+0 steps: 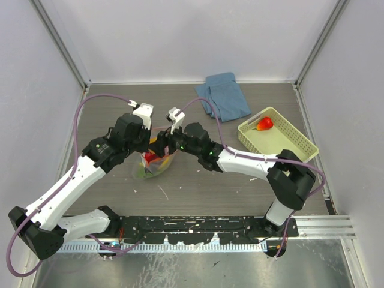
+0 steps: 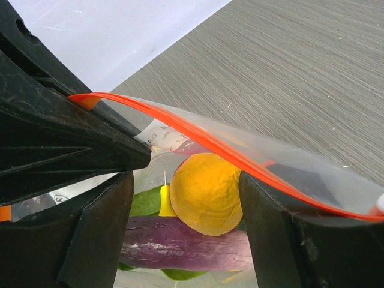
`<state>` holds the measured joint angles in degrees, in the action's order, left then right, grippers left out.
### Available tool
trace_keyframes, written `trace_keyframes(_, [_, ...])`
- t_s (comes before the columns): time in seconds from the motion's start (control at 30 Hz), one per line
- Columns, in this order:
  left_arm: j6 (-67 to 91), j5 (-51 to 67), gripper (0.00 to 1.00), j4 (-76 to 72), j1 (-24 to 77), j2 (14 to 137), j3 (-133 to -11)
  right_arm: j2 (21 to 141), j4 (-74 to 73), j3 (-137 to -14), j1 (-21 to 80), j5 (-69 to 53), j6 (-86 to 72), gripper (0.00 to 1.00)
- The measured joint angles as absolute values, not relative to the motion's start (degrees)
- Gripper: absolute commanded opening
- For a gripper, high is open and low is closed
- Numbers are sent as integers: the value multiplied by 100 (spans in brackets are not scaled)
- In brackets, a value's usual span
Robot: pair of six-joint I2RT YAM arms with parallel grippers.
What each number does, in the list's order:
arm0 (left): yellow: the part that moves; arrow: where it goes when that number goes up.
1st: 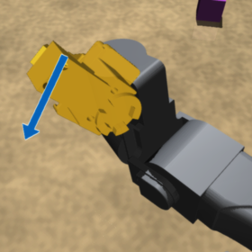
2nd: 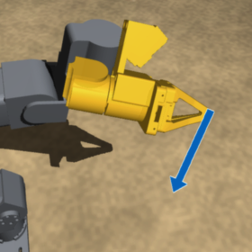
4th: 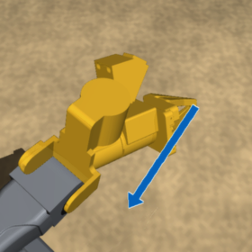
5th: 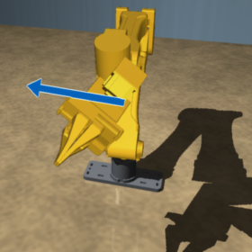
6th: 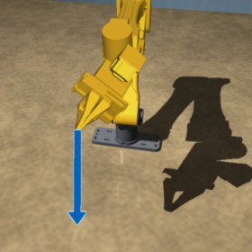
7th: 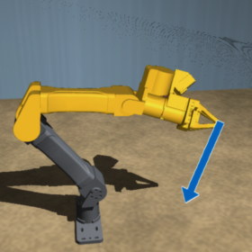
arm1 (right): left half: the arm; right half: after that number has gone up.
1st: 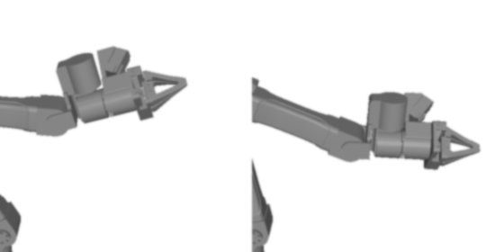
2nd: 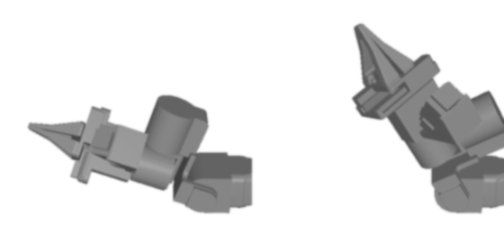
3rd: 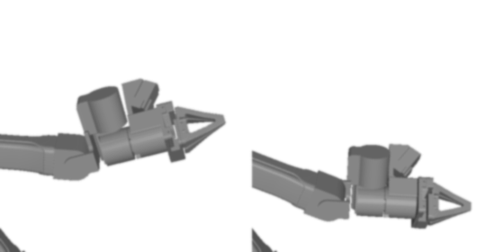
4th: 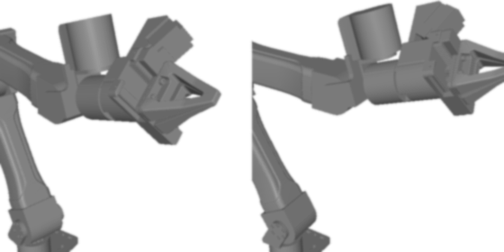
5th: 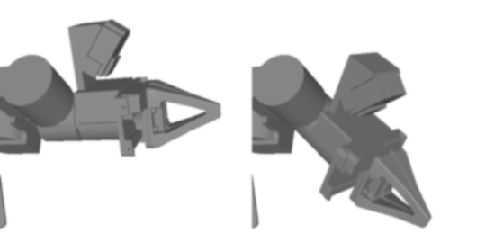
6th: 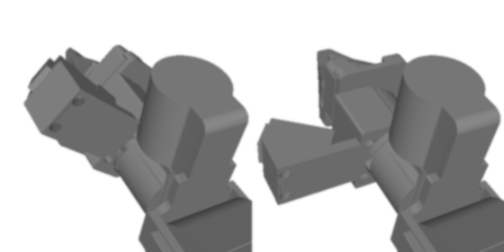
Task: Place the food in the zip-top bag and seal the zipper
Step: Place the fake fruit in the zipper food storage bag.
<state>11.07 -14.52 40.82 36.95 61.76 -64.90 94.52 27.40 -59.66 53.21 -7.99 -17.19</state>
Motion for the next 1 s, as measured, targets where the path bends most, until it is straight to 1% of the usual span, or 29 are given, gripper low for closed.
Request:
trace_keyframes(0.2, [1107, -1455, 0, 4082, 3695, 6176, -6490, 9325, 2626, -5966, 5321, -801, -1673, 83])
trace_keyframes(0.5, [1107, -1476, 0, 4088, 3695, 6176, -6490, 8458, 2174, -5970, 5330, -770, -1409, 88])
trace_keyframes(0.83, [1107, -1479, 0, 4099, 3695, 6176, -6490, 8103, 996, -6042, 5221, 344, -923, 90])
trace_keyframes(1.0, [1107, -1479, 0, 4099, 3695, 6176, -6490, 7782, 523, -6027, 4593, 751, -921, 90])
